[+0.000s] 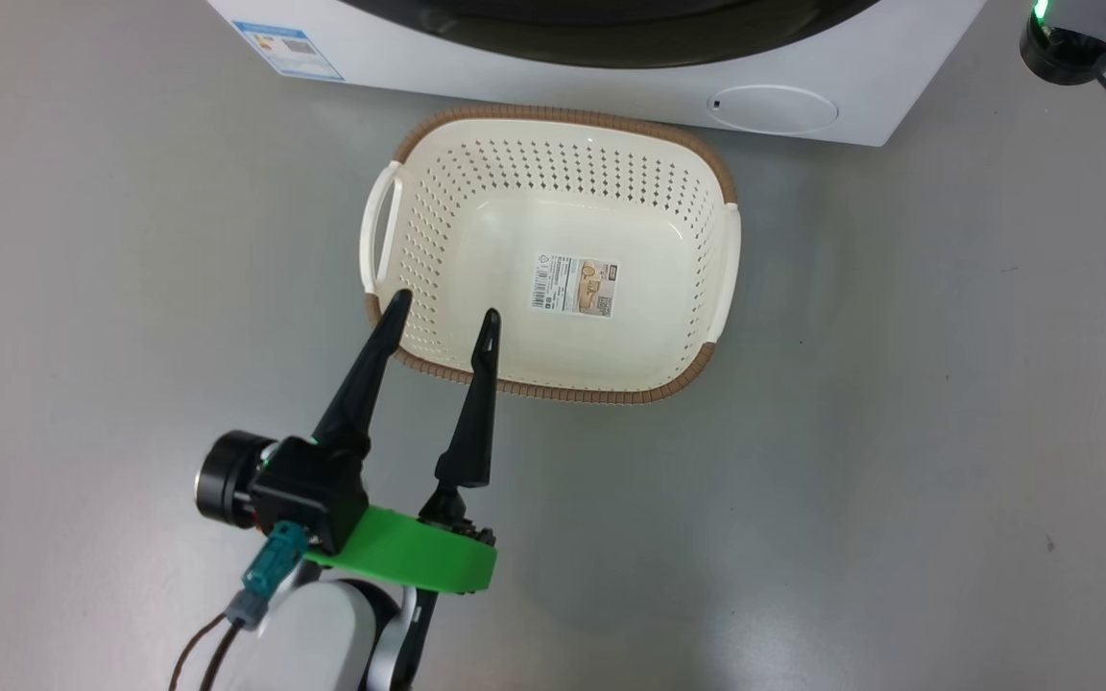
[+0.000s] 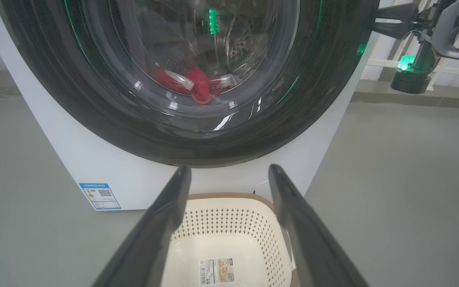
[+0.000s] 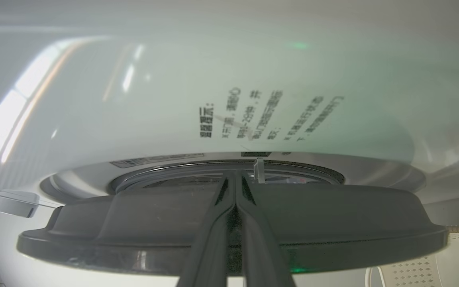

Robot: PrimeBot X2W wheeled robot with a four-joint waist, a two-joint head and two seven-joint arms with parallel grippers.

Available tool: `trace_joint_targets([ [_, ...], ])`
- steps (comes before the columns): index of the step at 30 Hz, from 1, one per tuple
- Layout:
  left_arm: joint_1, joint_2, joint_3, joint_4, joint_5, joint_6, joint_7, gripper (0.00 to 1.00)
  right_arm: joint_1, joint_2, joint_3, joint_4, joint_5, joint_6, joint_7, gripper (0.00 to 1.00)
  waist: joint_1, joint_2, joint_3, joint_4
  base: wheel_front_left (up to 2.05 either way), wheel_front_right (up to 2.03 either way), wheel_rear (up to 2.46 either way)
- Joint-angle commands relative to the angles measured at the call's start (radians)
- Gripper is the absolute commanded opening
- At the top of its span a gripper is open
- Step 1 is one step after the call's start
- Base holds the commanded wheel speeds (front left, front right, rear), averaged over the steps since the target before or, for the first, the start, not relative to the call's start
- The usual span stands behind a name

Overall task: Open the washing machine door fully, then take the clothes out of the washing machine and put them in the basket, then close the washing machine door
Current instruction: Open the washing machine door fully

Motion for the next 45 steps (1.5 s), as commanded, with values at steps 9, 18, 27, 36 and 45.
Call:
trace_joint_targets([
  [9,-0.014,0.015,0.023,-0.021,-0.011,0.015,-0.008,1.0,0.019,0.028,0.003,-0.028,0.033,0.001,0.114,0.0,0.0,-0.0001,-0.009,-0.004,0.0,0.0,0.0],
  [18,-0.011,0.015,0.026,-0.005,-0.012,0.013,-0.008,1.0,0.073,0.034,0.0,-0.053,0.046,0.001,0.171,0.0,0.0,-0.0001,-0.034,-0.016,0.0,0.0,0.0],
  [27,0.0,0.015,0.027,0.012,-0.01,0.012,-0.008,1.0,0.15,0.05,0.001,-0.089,0.055,0.001,0.222,0.0,0.0,-0.0001,-0.069,-0.029,0.0,0.0,0.0],
  [36,0.017,0.015,0.03,0.026,-0.007,0.01,-0.008,1.0,0.212,0.062,-0.012,-0.114,0.066,0.001,0.241,0.0,0.0,-0.0001,-0.103,-0.036,0.0,0.0,0.0],
  [45,0.014,0.015,0.023,0.039,-0.017,0.011,-0.008,1.0,0.236,0.057,-0.041,-0.131,0.07,0.001,0.211,0.0,0.0,-0.0001,-0.119,-0.03,0.0,0.0,0.0],
])
